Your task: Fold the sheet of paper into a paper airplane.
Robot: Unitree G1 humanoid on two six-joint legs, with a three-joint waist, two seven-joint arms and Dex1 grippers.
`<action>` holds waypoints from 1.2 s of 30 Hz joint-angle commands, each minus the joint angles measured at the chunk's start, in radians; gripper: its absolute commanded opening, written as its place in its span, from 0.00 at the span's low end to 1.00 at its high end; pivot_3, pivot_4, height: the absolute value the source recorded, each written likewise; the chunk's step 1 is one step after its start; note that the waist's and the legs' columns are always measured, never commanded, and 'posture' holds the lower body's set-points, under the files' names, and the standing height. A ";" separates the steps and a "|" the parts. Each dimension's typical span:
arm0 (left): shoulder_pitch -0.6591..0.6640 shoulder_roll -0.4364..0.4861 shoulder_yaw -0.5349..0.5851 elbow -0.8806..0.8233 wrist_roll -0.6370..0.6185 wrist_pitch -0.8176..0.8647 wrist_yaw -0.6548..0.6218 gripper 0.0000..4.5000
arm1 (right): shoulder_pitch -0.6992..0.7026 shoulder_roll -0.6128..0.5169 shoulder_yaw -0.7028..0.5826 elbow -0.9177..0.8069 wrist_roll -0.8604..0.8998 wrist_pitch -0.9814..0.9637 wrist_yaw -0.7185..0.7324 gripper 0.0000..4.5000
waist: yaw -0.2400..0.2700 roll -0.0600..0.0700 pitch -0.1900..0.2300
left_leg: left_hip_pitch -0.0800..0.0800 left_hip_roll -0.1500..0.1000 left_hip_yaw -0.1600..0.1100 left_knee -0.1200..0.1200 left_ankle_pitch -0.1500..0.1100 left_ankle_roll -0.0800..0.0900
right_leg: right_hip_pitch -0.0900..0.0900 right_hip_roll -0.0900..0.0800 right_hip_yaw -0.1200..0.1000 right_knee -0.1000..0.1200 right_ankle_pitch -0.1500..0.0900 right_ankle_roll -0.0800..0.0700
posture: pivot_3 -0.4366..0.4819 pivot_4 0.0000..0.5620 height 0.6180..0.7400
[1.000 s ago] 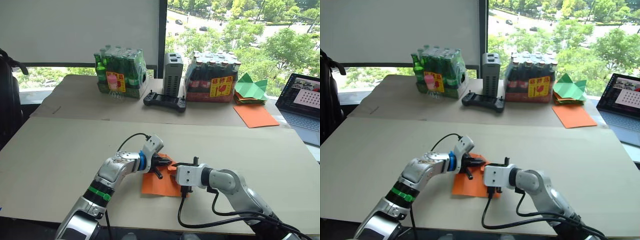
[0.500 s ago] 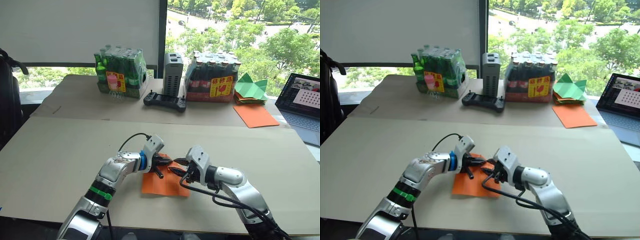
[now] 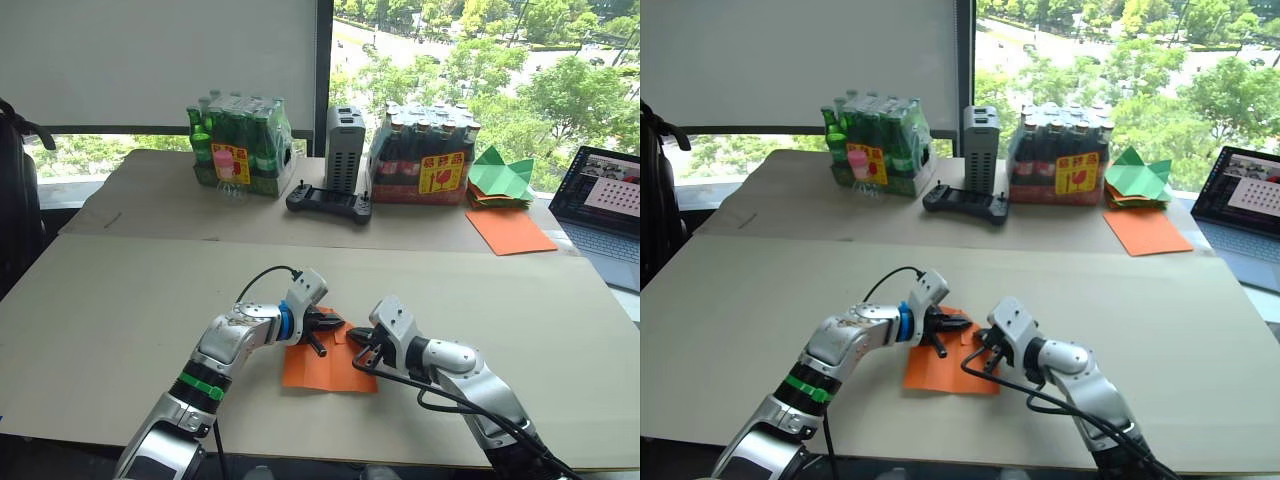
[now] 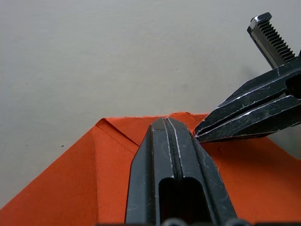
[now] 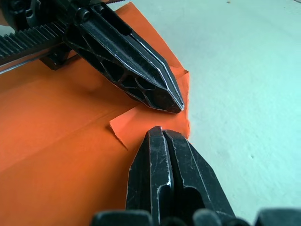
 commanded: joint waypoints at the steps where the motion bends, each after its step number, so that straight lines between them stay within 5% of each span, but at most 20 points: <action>1: 0.019 0.002 -0.002 0.008 0.020 0.024 0.013 0.00 | 0.019 -0.041 0.027 0.012 -0.026 0.014 0.004 0.02 | 0.000 0.000 0.000 | 0.000 0.000 0.000 0.000 0.000 0.000 | 0.000 0.000 0.000 0.000 0.000 0.000 | 0.48 0.27 1.00; 12: 0.014 -0.012 0.009 0.010 0.015 0.033 0.019 0.00 | 0.061 -0.116 0.062 -0.014 -0.022 0.033 0.007 0.02 | 0.002 0.000 -0.003 | 0.000 0.000 0.000 0.000 0.000 0.000 | 0.000 0.000 0.000 -0.001 0.000 0.000 | 0.48 0.27 1.00; 36: -0.002 -0.014 0.031 0.123 0.060 -0.023 0.034 0.00 | 0.039 -0.073 0.048 -0.003 -0.007 0.048 -0.051 0.02 | -0.003 -0.001 -0.006 | 0.001 0.000 0.000 0.000 0.000 0.000 | 0.002 0.000 0.000 -0.002 0.000 0.000 | 0.48 0.27 1.00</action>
